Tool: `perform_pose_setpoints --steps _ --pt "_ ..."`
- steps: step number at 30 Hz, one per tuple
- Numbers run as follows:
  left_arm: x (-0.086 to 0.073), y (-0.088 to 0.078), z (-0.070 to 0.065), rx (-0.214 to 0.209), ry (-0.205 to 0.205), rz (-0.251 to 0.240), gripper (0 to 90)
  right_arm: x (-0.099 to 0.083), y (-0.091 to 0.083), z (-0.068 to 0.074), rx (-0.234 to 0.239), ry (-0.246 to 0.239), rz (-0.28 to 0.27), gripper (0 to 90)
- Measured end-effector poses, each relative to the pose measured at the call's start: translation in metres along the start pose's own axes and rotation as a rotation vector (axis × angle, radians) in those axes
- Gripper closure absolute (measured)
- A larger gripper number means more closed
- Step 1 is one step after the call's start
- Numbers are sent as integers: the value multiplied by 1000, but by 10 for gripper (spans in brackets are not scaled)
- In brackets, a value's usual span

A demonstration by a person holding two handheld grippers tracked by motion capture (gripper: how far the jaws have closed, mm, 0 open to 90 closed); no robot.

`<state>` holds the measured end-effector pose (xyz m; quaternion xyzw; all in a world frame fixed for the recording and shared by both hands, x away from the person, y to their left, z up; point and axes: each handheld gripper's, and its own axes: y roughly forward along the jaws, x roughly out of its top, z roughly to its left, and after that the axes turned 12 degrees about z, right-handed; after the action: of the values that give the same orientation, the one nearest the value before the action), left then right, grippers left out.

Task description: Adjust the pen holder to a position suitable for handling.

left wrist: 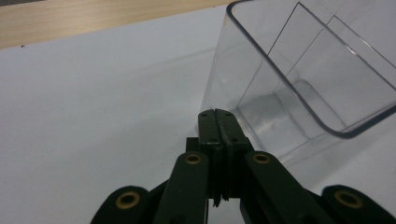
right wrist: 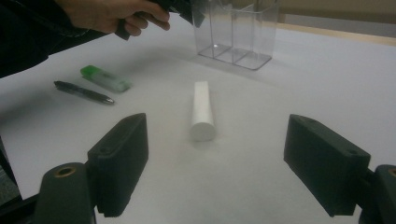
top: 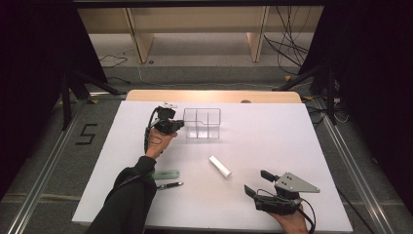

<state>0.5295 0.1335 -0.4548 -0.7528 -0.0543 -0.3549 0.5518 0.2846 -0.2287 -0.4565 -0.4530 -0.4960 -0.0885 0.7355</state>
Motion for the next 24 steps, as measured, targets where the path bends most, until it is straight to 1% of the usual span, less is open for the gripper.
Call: perform_pose_setpoints --steps 5,6,7,10,11,12,13,15,16,17,23,24 --pt "4 3 -8 -6 3 -2 895 0 0 0 1 -1 1 229" --pt "4 3 -10 -7 9 4 895 0 0 0 1 -2 1 229" --pt "5 4 -11 -9 6 -1 895 0 0 0 1 -2 1 229" --pt "6 6 -15 -13 13 2 895 0 0 0 1 -2 1 229" --pt "8 7 -18 -11 19 3 895 0 0 0 1 -2 1 229" --pt "8 7 -18 -11 19 3 895 0 0 0 2 -1 1 229" --pt "9 9 -21 -11 20 1 895 0 0 0 2 -2 1 229" --pt "9 9 -22 -12 20 3 895 0 0 0 2 -2 0 229" --pt "10 10 -24 -16 14 -1 895 0 0 0 2 -3 0 229" --pt "10 11 -26 -17 16 -3 895 0 0 0 3 -2 0 229" --pt "11 12 -28 -21 17 -2 894 0 -1 0 3 -2 0 229" --pt "10 12 -29 -16 18 -2 894 -1 -1 0 3 -2 0 229"
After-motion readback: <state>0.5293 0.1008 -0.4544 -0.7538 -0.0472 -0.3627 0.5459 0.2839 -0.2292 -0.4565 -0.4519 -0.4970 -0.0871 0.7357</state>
